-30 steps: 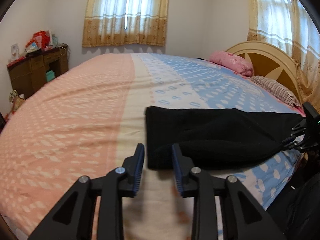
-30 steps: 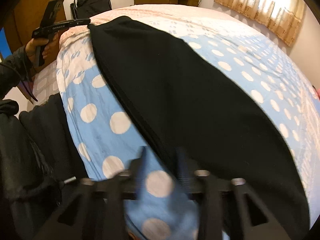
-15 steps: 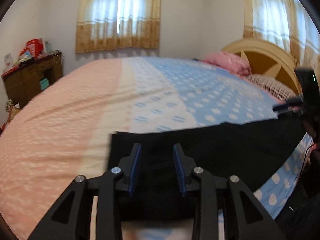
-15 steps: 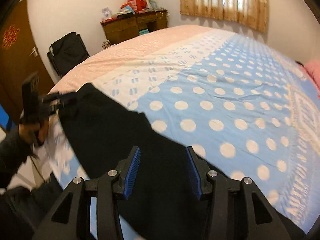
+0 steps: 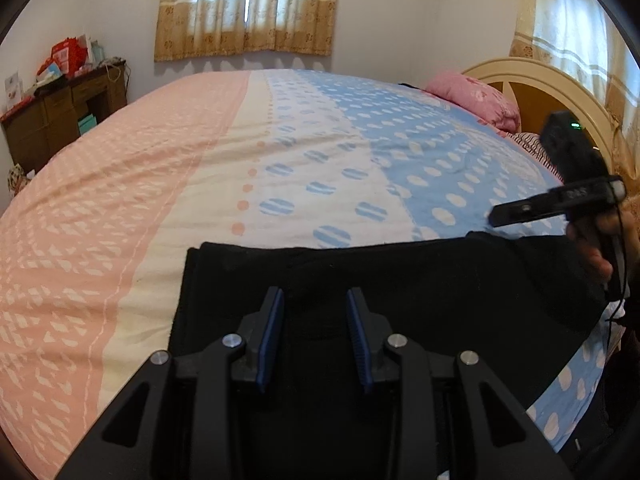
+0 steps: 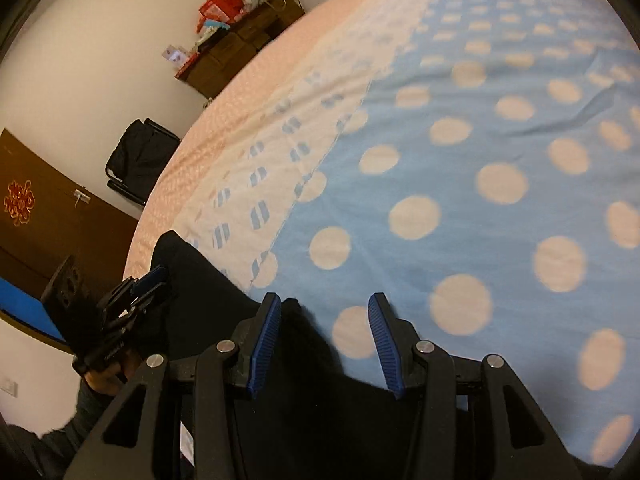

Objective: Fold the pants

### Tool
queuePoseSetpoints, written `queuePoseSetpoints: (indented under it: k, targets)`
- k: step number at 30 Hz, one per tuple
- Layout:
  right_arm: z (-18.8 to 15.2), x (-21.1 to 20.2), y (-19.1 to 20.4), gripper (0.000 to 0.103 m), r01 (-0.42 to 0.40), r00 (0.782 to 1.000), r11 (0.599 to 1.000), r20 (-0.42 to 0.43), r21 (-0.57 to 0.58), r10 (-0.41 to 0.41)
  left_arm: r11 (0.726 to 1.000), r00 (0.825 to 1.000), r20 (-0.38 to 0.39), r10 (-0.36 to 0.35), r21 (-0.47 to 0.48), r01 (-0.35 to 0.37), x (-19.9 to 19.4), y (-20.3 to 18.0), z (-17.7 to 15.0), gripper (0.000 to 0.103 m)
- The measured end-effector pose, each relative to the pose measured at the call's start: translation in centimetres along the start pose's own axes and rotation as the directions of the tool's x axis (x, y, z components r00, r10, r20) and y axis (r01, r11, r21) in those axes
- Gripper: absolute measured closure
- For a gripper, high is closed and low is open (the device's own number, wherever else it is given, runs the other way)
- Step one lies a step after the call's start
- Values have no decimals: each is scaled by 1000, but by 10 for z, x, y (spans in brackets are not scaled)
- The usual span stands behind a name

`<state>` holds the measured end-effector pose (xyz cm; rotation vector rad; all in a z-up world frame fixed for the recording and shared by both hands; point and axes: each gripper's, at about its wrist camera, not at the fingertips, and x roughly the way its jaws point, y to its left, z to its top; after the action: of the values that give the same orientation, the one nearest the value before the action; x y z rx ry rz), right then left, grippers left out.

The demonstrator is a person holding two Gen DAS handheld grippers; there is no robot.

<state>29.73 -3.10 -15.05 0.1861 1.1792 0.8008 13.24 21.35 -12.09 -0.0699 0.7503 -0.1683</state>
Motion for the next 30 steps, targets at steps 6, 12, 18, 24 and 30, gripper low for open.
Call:
queuePoseSetpoints:
  k: [6,12,18,24,30]
  targets:
    - [-4,12,31,99,-23,999,996,-38,-83,20,998,997,71,37,-47,-34,-14,8,9,45]
    - [8,-9,30,102,88,993,994,78,-58,-84,995,997,-8,82,-56,-82,4,14,15,41]
    - [-2,11,11,102,168,985,984,56,-60,-165,988,988,-20,156,-6,-156,11,5,14,41]
    - [-15,-16,18,98,186,978,978,117,-95,-175,988,986,53,156,-27,-154,-14,2,10,40]
    - [-44,-12,19,45,185,982,973,53,-140,-179,990,990,22,142,-3,-142,-7,-11,-1,28]
